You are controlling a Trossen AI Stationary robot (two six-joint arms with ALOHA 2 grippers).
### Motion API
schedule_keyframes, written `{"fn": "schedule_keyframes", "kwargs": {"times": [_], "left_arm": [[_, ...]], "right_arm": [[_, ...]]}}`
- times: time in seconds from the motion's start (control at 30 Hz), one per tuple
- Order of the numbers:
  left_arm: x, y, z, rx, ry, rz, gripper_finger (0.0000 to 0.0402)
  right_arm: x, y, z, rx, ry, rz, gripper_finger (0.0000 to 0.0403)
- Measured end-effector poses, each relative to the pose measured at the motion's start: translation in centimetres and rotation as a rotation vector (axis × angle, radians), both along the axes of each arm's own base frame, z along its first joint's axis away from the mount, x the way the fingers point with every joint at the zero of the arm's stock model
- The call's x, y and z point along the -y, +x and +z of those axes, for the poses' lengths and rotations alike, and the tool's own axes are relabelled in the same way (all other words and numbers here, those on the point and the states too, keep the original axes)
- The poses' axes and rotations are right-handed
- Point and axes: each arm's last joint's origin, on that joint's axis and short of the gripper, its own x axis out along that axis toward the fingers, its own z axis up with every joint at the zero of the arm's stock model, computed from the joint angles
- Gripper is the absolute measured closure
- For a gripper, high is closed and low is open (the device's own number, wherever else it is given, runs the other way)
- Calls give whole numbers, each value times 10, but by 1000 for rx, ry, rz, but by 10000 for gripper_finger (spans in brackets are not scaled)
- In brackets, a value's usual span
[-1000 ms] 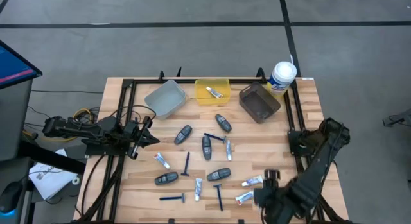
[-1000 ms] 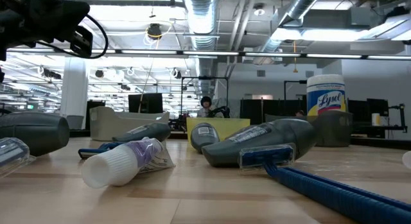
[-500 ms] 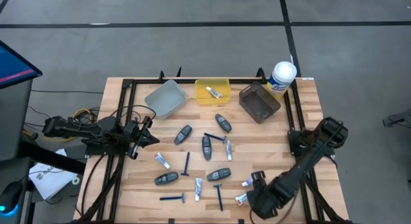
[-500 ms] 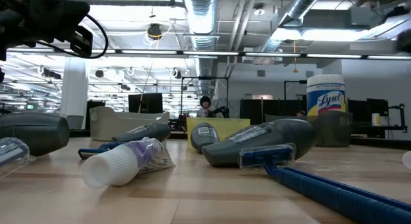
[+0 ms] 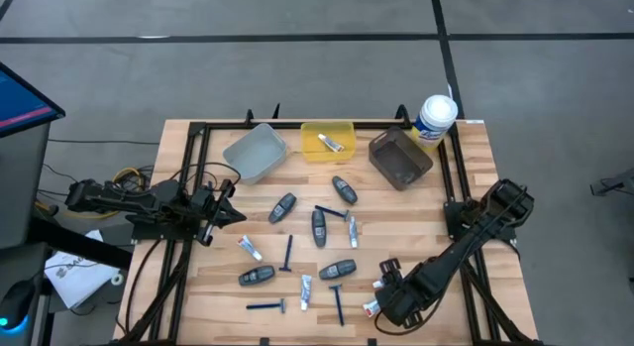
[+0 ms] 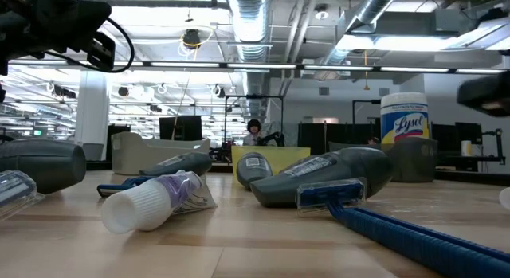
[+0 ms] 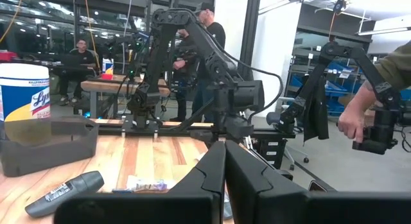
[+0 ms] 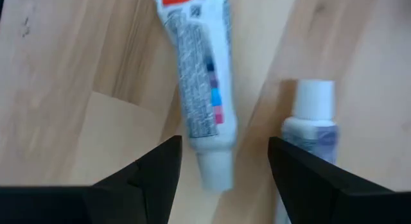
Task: Pick & Place Travel size toiletries
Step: Put the white toothpaste into the yellow bin
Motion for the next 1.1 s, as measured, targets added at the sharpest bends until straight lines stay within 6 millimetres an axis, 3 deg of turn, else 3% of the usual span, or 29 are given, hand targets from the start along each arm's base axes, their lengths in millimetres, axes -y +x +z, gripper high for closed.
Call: {"fn": "schedule_keyframes", "kwargs": {"times": [0.23,0.6,0.87,1.1], "left_arm": [[0,0,0,0,0,0,401],[0,0,0,1,0,0,401],[0,0,0,2,0,0,401],[0,0,1,5,-1,0,401]], "right_arm": [[5,-6,-9,-7,3,-23,196],[7,-4,-10,-20,19,-31,354],[6,3,-1,-40,61,-38,353],[29,3,47,21,136,-39,353]]}}
